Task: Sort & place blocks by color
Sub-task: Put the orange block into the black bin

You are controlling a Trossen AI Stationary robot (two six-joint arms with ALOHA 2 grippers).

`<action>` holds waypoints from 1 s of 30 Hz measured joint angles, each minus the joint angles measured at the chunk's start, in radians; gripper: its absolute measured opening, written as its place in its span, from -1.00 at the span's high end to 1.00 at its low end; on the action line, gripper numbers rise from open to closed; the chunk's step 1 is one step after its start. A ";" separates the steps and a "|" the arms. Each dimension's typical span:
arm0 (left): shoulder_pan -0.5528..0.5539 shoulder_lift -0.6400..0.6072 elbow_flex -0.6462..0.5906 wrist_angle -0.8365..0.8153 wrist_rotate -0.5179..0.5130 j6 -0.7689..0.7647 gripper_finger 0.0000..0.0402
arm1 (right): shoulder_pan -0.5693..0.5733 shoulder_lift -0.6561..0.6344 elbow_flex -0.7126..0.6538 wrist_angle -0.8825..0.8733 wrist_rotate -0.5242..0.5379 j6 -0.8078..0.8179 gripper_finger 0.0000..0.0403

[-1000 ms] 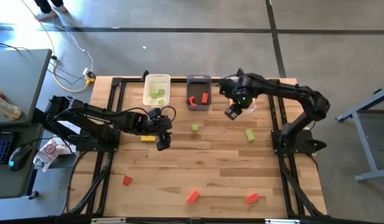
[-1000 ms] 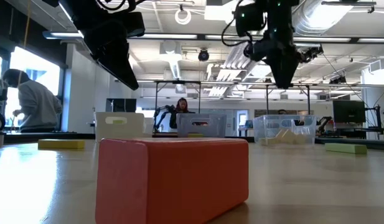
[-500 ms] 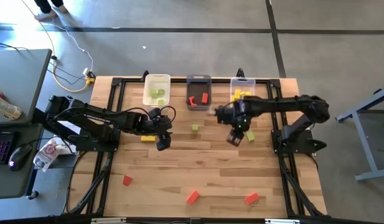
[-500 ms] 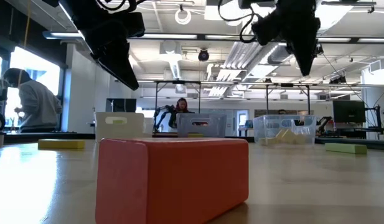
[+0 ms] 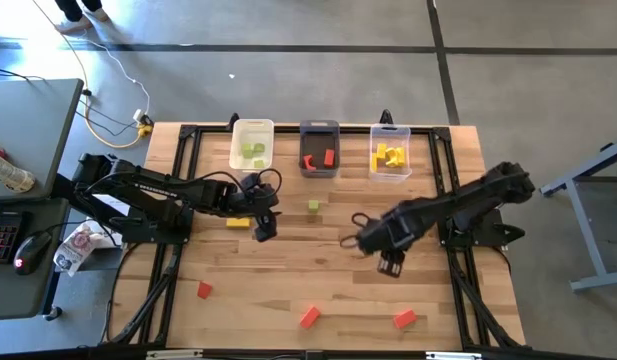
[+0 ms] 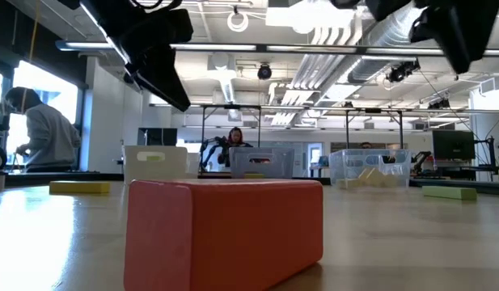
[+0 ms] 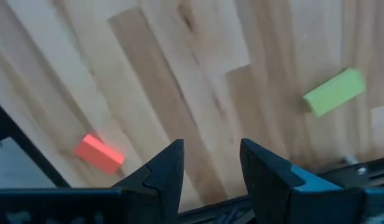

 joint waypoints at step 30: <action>0.000 0.000 0.000 0.022 0.001 -0.157 0.20 | 0.478 0.001 0.000 0.151 0.127 0.030 -0.19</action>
